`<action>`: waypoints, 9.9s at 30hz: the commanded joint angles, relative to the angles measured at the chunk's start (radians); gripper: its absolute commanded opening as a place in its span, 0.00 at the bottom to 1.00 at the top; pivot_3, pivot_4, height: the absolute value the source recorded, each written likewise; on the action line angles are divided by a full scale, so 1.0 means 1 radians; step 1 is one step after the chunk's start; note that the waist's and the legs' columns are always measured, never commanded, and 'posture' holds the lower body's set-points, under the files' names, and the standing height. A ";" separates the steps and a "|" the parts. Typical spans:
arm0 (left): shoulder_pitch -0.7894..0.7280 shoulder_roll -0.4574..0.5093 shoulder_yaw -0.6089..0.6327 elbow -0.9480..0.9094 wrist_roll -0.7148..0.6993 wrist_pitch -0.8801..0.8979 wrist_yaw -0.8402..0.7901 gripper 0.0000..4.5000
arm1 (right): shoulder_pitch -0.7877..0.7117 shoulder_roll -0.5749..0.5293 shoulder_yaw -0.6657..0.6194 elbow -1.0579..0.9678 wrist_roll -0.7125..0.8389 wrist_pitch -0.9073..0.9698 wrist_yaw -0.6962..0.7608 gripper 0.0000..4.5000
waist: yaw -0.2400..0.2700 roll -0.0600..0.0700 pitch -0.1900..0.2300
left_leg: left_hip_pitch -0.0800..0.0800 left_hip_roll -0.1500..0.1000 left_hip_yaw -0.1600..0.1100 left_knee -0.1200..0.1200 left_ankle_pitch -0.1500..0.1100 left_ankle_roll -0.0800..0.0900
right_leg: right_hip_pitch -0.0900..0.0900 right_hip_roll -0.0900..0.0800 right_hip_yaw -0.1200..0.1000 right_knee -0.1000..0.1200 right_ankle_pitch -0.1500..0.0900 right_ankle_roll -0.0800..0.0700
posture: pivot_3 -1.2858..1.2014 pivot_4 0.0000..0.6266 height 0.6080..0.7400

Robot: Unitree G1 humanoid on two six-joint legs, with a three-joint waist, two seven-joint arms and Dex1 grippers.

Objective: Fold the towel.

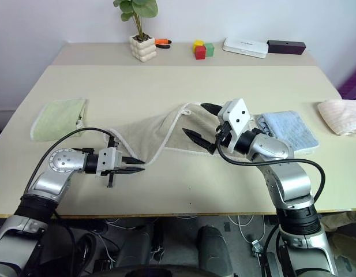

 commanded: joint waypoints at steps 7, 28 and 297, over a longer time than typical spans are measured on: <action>-0.023 0.037 0.094 0.018 -0.146 0.120 -0.053 0.01 | -0.017 0.028 -0.005 0.015 -0.044 -0.057 -0.043 1.00 | -0.003 0.000 0.000 | -0.001 0.000 0.000 0.000 0.000 0.000 | -0.001 0.000 0.000 0.001 0.000 0.000 | 0.52 0.24 0.96; 0.151 0.106 0.431 -0.290 -0.467 0.457 0.002 0.01 | -0.533 0.092 -0.086 0.913 -0.256 -0.021 -0.389 1.00 | -0.028 0.001 0.002 | -0.002 0.000 0.003 -0.002 0.001 -0.001 | -0.004 0.000 0.001 0.002 0.000 0.001 | 0.52 0.24 0.96; -0.211 0.061 0.098 0.103 -0.051 0.300 -0.159 0.73 | 0.165 -0.468 -0.012 -0.028 0.048 0.123 0.427 0.00 | 0.005 -0.012 -0.004 | -0.002 0.000 0.006 0.004 0.000 0.001 | -0.012 -0.002 0.006 0.014 -0.002 0.000 | 0.52 0.24 0.96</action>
